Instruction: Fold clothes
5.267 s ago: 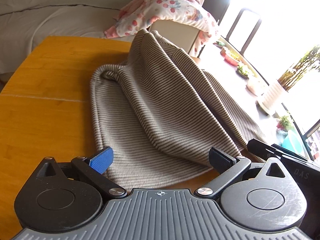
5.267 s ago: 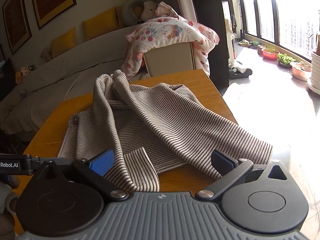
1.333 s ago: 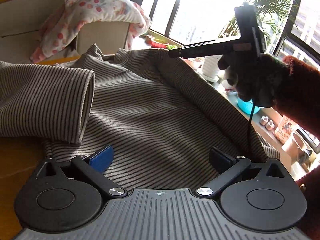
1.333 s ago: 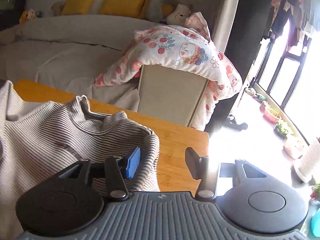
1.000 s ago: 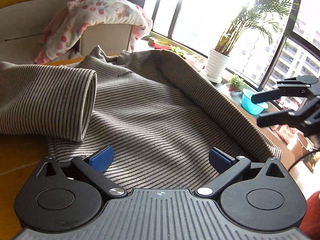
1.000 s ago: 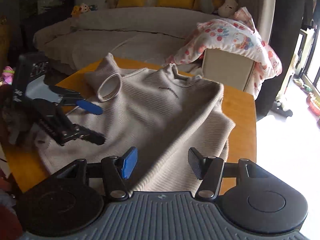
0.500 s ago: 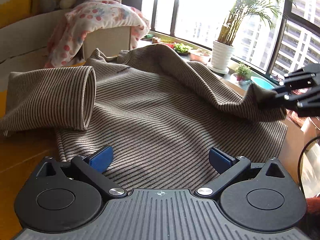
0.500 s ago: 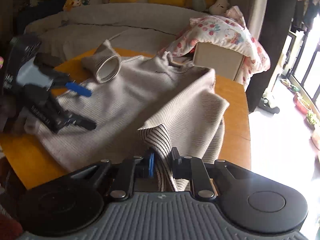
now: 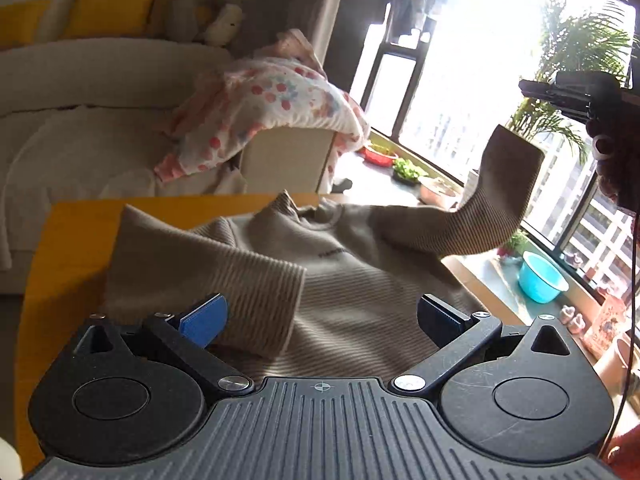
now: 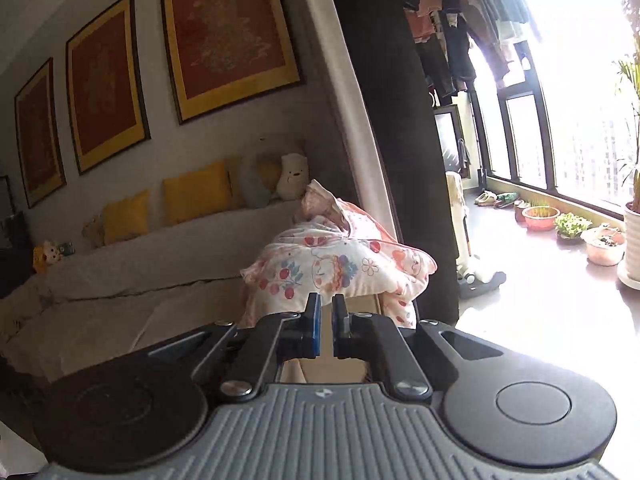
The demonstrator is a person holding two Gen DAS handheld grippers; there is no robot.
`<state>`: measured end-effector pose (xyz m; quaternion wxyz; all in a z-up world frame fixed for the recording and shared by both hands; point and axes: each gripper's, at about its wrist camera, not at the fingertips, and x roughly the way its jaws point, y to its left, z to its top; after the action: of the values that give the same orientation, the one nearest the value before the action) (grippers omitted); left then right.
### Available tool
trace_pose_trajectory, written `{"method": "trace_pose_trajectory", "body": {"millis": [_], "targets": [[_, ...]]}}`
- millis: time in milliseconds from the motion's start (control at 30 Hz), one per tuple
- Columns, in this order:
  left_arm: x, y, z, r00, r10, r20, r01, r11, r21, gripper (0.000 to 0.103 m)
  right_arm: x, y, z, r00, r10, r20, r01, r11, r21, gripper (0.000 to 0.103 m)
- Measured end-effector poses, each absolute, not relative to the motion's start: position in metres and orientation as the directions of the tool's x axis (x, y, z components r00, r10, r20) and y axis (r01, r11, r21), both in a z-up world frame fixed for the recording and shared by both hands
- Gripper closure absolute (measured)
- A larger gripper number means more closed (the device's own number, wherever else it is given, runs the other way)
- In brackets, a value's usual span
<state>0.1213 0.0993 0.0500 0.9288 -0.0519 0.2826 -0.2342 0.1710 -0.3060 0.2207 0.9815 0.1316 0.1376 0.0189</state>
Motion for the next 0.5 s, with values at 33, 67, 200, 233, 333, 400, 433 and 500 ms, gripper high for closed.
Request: {"method": "trace_pose_trajectory", "body": {"millis": [33, 67, 200, 233, 333, 400, 433, 500], "targets": [[0.121, 0.103, 0.055, 0.747, -0.445, -0.493, 0.397, 0.894, -0.206, 0.0, 0.179, -0.299, 0.221, 0.959, 0.103, -0.265, -0.026, 0.961, 0.277, 0.099], [0.121, 0.105, 0.056, 0.75, -0.444, -0.49, 0.394, 0.895, -0.208, 0.0, 0.185, -0.291, 0.22, 0.955, 0.128, -0.267, -0.05, 0.959, 0.279, 0.099], [0.127, 0.096, 0.042, 0.727, -0.473, -0.498, 0.402, 0.881, -0.25, 0.0, 0.195, -0.253, 0.2, 0.925, 0.207, -0.318, -0.148, 0.968, 0.201, 0.099], [0.127, 0.087, 0.034, 0.717, -0.483, -0.502, 0.417, 0.875, -0.247, 0.0, 0.195, -0.246, 0.192, 0.912, 0.223, -0.343, -0.168, 0.969, 0.183, 0.098], [0.128, 0.055, 0.013, 0.693, -0.49, -0.528, 0.461, 0.865, -0.199, 0.0, 0.189, -0.229, 0.16, 0.867, 0.226, -0.443, -0.192, 0.974, 0.12, 0.078], [0.128, 0.038, 0.006, 0.692, -0.455, -0.56, 0.473, 0.872, -0.124, 0.0, 0.18, -0.219, 0.135, 0.834, 0.219, -0.506, -0.206, 0.975, 0.083, 0.053], [0.124, 0.031, 0.002, 0.715, -0.402, -0.572, 0.46, 0.887, -0.049, 0.0, 0.173, -0.214, 0.123, 0.82, 0.221, -0.528, -0.214, 0.974, 0.076, 0.049], [0.116, 0.024, -0.002, 0.79, -0.279, -0.546, 0.407, 0.904, 0.127, 0.0, 0.16, -0.208, 0.102, 0.798, 0.236, -0.554, -0.233, 0.969, 0.077, 0.047]]}}
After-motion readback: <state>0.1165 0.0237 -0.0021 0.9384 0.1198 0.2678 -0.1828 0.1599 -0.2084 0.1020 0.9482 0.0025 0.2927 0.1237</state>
